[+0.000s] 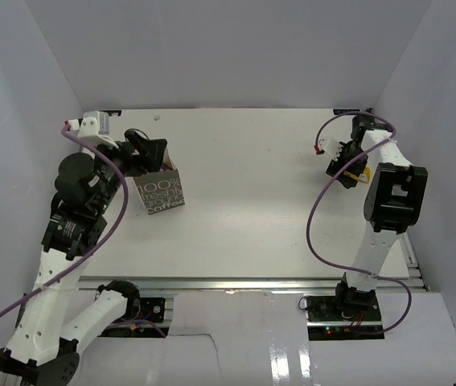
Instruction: Place the snacks into the paper bag
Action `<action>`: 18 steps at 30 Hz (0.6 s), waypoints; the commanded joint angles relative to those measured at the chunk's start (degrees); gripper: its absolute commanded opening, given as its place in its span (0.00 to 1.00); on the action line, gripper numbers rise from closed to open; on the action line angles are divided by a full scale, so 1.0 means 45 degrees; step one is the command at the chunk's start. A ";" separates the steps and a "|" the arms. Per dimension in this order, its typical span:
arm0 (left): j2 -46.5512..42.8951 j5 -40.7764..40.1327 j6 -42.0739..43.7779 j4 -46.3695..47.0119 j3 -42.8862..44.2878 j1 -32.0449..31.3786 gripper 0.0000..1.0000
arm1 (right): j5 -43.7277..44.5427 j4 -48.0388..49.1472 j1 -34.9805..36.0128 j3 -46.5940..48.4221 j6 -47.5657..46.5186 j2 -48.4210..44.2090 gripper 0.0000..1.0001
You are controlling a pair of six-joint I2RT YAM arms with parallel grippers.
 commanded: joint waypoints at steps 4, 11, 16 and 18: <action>-0.1483 0.0767 -0.1062 -0.0079 -0.1602 0.0000 0.98 | 0.2082 0.1006 0.0058 0.1451 -0.2788 0.1443 0.83; -0.2072 0.0552 -0.1356 -0.0313 -0.1487 0.0000 0.98 | 0.2240 0.2846 0.0195 0.1669 -0.3062 0.2655 0.82; -0.2073 0.0142 -0.1434 -0.0470 -0.1174 0.0000 0.98 | 0.1094 0.2535 0.0195 0.1591 -0.2926 0.2988 0.55; -0.2112 0.0103 -0.1512 -0.0509 -0.1115 0.0000 0.98 | 0.0370 0.2145 0.0195 0.1475 -0.2750 0.2677 0.38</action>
